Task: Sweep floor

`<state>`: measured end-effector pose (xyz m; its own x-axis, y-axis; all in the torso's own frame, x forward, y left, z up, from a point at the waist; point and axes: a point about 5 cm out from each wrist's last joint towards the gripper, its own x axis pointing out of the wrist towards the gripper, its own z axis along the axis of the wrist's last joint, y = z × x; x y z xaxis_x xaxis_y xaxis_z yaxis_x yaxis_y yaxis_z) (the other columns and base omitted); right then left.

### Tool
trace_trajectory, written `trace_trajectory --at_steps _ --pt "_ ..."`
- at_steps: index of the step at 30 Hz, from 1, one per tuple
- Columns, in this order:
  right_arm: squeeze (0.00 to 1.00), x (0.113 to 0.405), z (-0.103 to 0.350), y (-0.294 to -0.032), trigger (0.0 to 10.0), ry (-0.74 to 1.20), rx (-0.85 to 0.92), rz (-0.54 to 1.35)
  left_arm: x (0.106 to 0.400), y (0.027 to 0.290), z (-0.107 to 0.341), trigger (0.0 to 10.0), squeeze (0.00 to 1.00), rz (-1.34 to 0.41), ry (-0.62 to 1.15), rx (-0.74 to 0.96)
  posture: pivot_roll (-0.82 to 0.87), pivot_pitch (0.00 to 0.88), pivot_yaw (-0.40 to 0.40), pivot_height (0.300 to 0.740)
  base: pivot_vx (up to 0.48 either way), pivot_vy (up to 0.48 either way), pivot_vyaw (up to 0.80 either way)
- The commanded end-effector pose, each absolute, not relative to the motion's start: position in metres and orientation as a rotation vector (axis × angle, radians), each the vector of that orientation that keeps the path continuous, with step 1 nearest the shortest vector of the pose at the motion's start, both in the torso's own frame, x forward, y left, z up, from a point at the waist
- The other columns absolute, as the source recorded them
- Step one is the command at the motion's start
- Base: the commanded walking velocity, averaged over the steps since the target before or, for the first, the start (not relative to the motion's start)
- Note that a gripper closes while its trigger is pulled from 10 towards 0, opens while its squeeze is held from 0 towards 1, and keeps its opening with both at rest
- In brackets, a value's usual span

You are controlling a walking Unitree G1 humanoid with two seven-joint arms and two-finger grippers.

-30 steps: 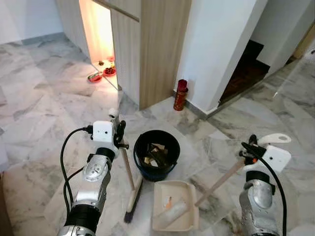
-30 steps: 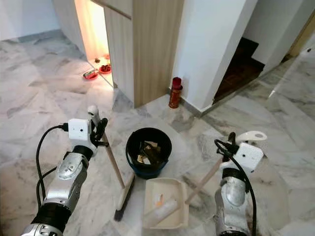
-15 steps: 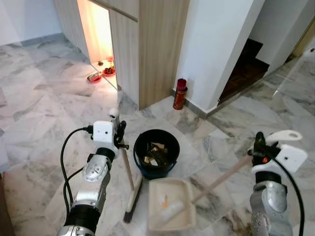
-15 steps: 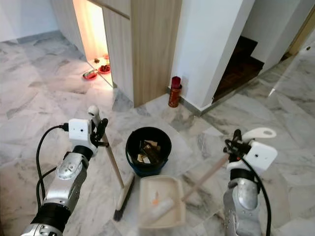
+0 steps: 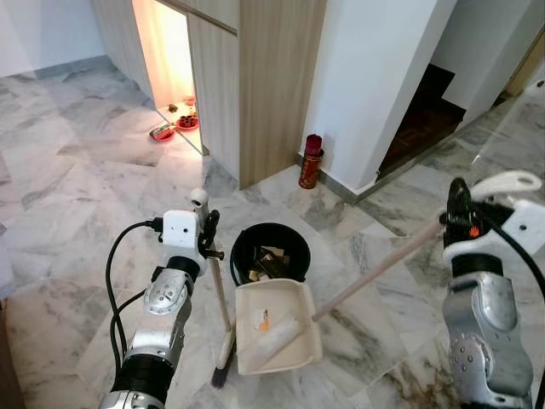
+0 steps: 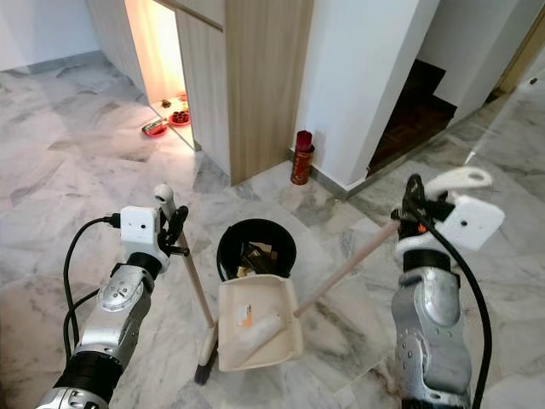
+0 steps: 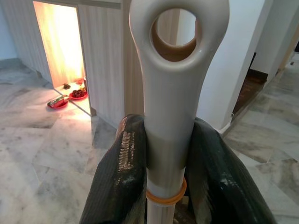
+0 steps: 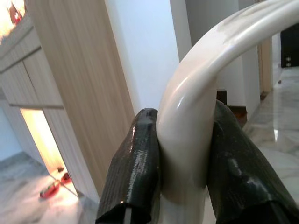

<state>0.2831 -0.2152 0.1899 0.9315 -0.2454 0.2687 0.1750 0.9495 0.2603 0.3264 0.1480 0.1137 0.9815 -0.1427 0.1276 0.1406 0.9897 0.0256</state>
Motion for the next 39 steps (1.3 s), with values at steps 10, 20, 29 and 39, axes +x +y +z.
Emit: trace_trajectory --at_steps 10,20,29,39 --pt "0.0 0.293 0.241 -0.212 10.0 -0.511 0.281 -0.213 0.33 0.145 0.123 10.0 0.0 -0.15 -0.17 0.02 0.2 0.019 -0.06 0.74 0.0 0.0 0.0" --pt "0.0 0.305 0.24 -0.208 10.0 -0.524 0.278 -0.21 0.329 0.146 0.119 10.0 0.0 -0.134 -0.157 0.029 0.2 0.011 -0.063 0.74 0.0 0.0 0.0" --pt "0.0 0.305 0.24 -0.208 10.0 -0.524 0.278 -0.21 0.329 0.146 0.119 10.0 0.0 -0.134 -0.157 0.029 0.2 0.011 -0.063 0.74 0.0 0.0 0.0" --pt "0.0 0.305 0.24 -0.208 10.0 -0.524 0.278 -0.21 0.329 0.146 0.119 10.0 0.0 -0.134 -0.157 0.029 0.2 0.011 -0.063 0.74 0.0 0.0 0.0"
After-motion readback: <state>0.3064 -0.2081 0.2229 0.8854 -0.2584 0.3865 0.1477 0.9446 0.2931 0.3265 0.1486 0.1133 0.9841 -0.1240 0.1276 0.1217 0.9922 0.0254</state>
